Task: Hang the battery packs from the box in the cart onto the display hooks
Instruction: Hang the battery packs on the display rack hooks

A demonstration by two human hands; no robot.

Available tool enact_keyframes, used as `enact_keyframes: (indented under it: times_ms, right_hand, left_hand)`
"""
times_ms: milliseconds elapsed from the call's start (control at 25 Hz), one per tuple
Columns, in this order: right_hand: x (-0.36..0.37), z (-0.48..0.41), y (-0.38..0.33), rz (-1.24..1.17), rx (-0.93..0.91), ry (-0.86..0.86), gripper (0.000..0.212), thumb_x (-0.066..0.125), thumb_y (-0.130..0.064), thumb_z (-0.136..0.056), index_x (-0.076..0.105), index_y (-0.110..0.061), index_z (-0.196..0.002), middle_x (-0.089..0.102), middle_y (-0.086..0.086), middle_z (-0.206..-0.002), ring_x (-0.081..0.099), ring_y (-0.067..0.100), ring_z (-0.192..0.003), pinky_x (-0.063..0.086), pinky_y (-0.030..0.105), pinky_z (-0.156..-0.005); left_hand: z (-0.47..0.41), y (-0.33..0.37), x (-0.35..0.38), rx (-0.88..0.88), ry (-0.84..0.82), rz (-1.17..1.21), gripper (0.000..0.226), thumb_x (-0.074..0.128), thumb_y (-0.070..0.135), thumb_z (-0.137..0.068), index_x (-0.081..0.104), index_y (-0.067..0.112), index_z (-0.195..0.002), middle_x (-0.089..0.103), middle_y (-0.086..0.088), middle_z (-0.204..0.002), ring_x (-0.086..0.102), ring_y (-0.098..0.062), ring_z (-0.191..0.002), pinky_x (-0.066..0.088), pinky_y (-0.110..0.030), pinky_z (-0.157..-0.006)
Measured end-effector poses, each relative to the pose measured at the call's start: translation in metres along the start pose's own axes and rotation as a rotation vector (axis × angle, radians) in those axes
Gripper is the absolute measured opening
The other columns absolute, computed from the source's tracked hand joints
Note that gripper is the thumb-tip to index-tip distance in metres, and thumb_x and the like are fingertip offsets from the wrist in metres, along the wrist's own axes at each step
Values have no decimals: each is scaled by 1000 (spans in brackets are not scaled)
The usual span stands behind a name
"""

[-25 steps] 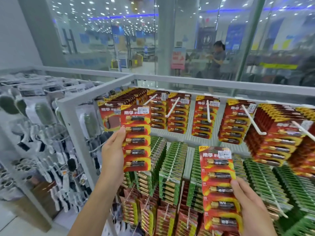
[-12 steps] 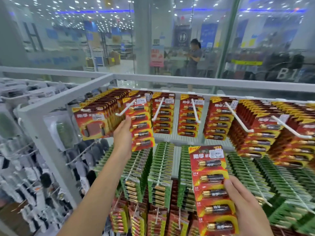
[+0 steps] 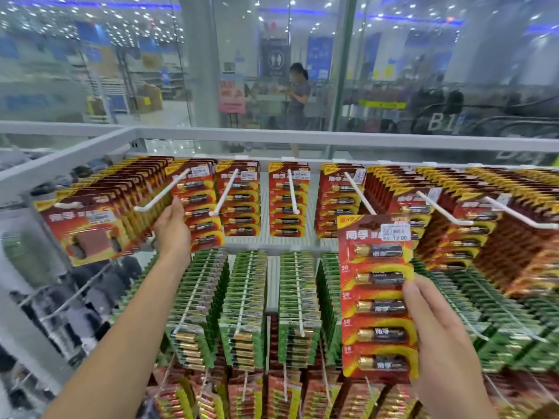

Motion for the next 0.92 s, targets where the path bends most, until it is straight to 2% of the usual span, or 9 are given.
enact_keyframes:
  times_ms: [80, 240, 440, 520, 600, 720, 840, 880, 920]
  right_hand:
    - [-4, -2, -2, -6, -23, 20, 20, 59, -45, -88, 78, -40, -94, 80, -6, -101, 77, 22, -95, 56, 49, -87]
    - [-4, -7, -7, 26, -23, 35, 18, 55, -39, -99, 72, -35, -104, 79, -13, -87, 77, 9, -73, 55, 40, -72]
    - [-8, -9, -9, 22, -21, 33, 17, 53, -34, -102, 68, -36, -94, 78, -14, -76, 75, 7, -62, 52, 38, -68]
    - [-4, -16, -10, 61, -37, -3, 23, 50, -36, -103, 72, -34, -95, 80, -8, -83, 77, 14, -69, 55, 39, -69]
    - [4, -33, -8, 120, -46, -35, 29, 47, -39, -106, 74, -28, -103, 80, 2, -92, 79, 26, -78, 59, 42, -69]
    - [18, -73, 2, 168, -62, 11, 32, 42, -39, -110, 69, -22, -112, 80, 5, -97, 78, 28, -83, 61, 44, -70]
    - [36, -117, 12, 188, -88, 56, 34, 39, -41, -110, 67, -21, -113, 78, 9, -105, 78, 27, -88, 64, 49, -78]
    - [41, -130, 16, 194, -90, 69, 34, 39, -41, -110, 67, -20, -111, 77, 11, -107, 77, 29, -90, 63, 51, -80]
    - [45, -142, 18, 193, -88, 79, 34, 39, -41, -110, 66, -20, -110, 75, 15, -110, 76, 33, -94, 63, 54, -82]
  left_hand:
    - [3, 0, 0, 11, 20, 0, 36, 50, 54, -105, 75, 28, -112, 81, 3, -101, 79, -23, -90, 63, -52, -87]
    - [8, 2, -1, 37, 35, -2, 31, 52, 48, -106, 75, 29, -99, 80, 2, -102, 79, -23, -91, 63, -50, -87]
    - [10, 2, -3, 76, 29, -31, 31, 51, 49, -107, 73, 30, -98, 80, 3, -100, 78, -19, -90, 63, -45, -85]
    - [11, 2, -4, 84, 14, -46, 30, 50, 48, -107, 74, 31, -99, 80, 5, -99, 78, -19, -92, 62, -44, -85]
    - [12, 1, -6, 98, 9, -68, 28, 49, 44, -108, 72, 30, -100, 79, 3, -101, 77, -21, -95, 62, -44, -85]
    - [15, -3, -11, 135, -8, -150, 23, 49, 40, -109, 68, 31, -102, 75, 3, -99, 72, -22, -94, 58, -41, -83]
    - [16, -9, -17, 160, -55, -294, 33, 47, 42, -109, 67, 20, -123, 70, -3, -97, 64, -23, -82, 50, -38, -74]
    - [19, -9, -19, 165, -61, -344, 37, 45, 41, -110, 65, 16, -128, 69, -5, -102, 63, -22, -83, 49, -38, -73]
    - [21, -12, -22, 171, -63, -377, 39, 44, 40, -111, 62, 14, -134, 69, -6, -112, 64, -24, -91, 52, -40, -79]
Point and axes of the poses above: each hand's wrist, its own z-axis away from the middle knuckle, its own x-axis out of the palm, y = z × x, the point moved 5 cm from there along -z, towards the middle knuckle
